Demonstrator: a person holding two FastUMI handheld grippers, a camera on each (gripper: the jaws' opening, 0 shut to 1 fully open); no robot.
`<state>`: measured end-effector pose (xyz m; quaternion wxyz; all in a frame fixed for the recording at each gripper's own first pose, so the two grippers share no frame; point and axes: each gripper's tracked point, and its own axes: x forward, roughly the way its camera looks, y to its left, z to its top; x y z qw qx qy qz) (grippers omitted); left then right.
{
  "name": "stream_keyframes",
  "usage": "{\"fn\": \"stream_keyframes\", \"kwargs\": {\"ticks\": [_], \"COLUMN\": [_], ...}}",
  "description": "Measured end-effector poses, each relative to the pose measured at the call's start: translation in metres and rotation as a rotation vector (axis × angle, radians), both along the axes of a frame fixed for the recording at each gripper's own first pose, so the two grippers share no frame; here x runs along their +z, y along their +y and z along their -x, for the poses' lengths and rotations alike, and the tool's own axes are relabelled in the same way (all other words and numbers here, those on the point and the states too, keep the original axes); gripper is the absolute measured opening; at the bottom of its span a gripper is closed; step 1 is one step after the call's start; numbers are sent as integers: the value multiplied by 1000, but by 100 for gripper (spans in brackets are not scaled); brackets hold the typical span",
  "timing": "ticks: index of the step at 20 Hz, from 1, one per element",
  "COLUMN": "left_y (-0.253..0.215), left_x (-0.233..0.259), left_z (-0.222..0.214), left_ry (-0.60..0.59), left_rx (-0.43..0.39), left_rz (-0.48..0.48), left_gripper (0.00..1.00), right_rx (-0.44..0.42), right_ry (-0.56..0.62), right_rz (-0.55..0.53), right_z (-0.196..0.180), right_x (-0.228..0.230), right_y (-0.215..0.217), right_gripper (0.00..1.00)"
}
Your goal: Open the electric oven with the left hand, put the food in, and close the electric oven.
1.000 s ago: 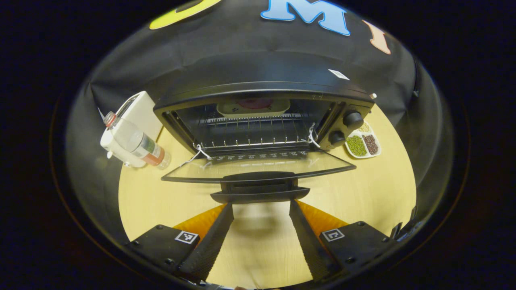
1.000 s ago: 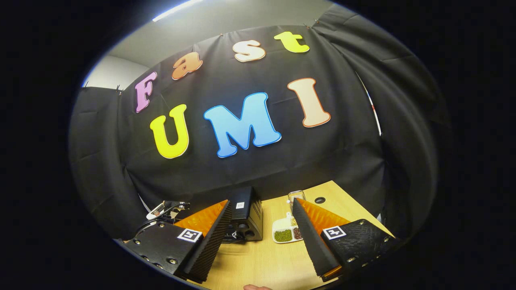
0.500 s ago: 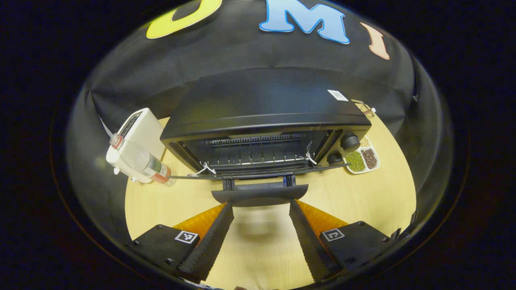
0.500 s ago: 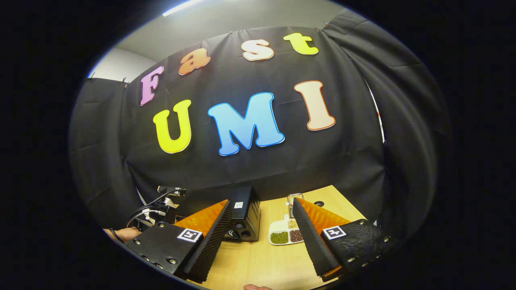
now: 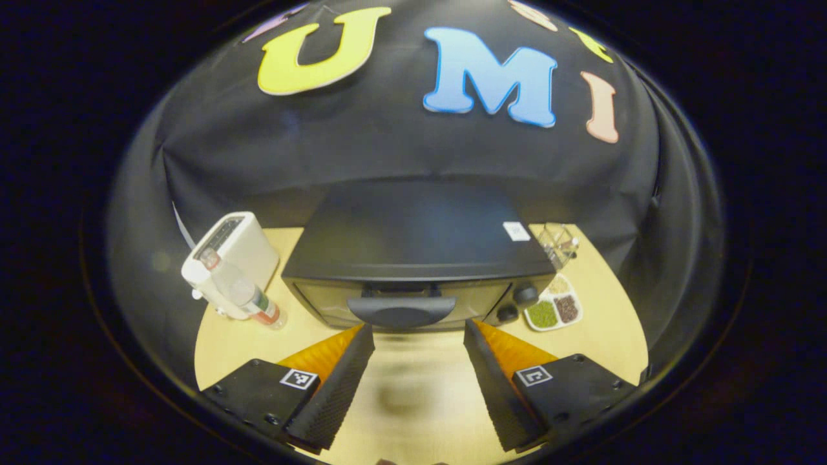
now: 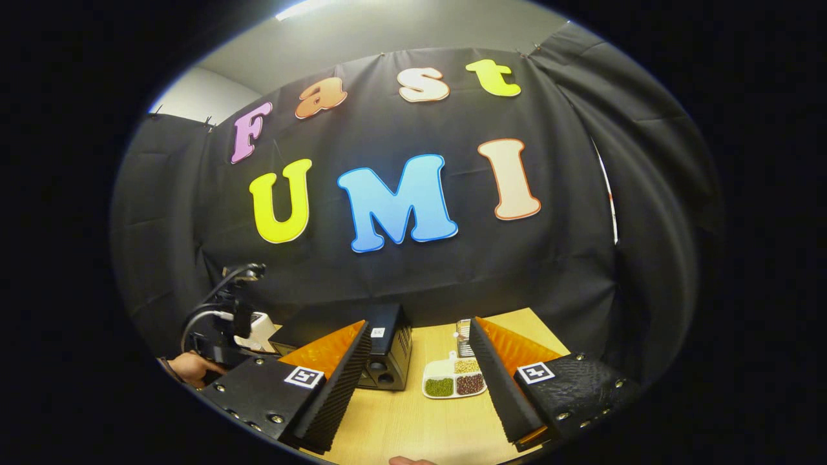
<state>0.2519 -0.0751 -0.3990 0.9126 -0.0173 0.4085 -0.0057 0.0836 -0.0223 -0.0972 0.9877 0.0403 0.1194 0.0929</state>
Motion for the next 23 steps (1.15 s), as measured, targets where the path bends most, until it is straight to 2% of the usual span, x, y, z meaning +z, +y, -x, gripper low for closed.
{"fn": "stream_keyframes", "kwargs": {"ticks": [1,3,4,6,7,9,10,13,18,22,23], "left_y": [-8,-20,-24,-27,-28,-29,-27,-24,-17,1,6], "left_x": [25,82,112,170,195,239,254,274,288,269,266], "left_z": [-3,-5,-2,8,17,38,47,65,79,82,83], "left_ry": [-77,-251,-334,-496,-560,-662,-702,-737,-724,-707,-702], "left_rx": [1,3,4,17,32,66,86,107,48,17,11], "left_rz": [15,50,53,34,24,23,20,13,-18,6,7], "left_gripper": [96,92,99,98,98,92,98,98,98,95,98], "right_rx": [5,24,35,57,70,90,104,116,55,29,19], "right_ry": [-17,-62,-81,-116,-135,-162,-166,-173,-173,-172,-174], "right_rz": [8,26,34,44,39,30,20,5,7,19,13], "right_z": [-1,-2,-2,0,2,7,10,17,36,48,51], "right_x": [6,20,26,40,48,60,63,70,80,80,83], "right_y": [1,6,10,16,21,29,35,44,52,63,68], "right_gripper": [94,93,93,93,93,93,93,93,93,93,93]}}
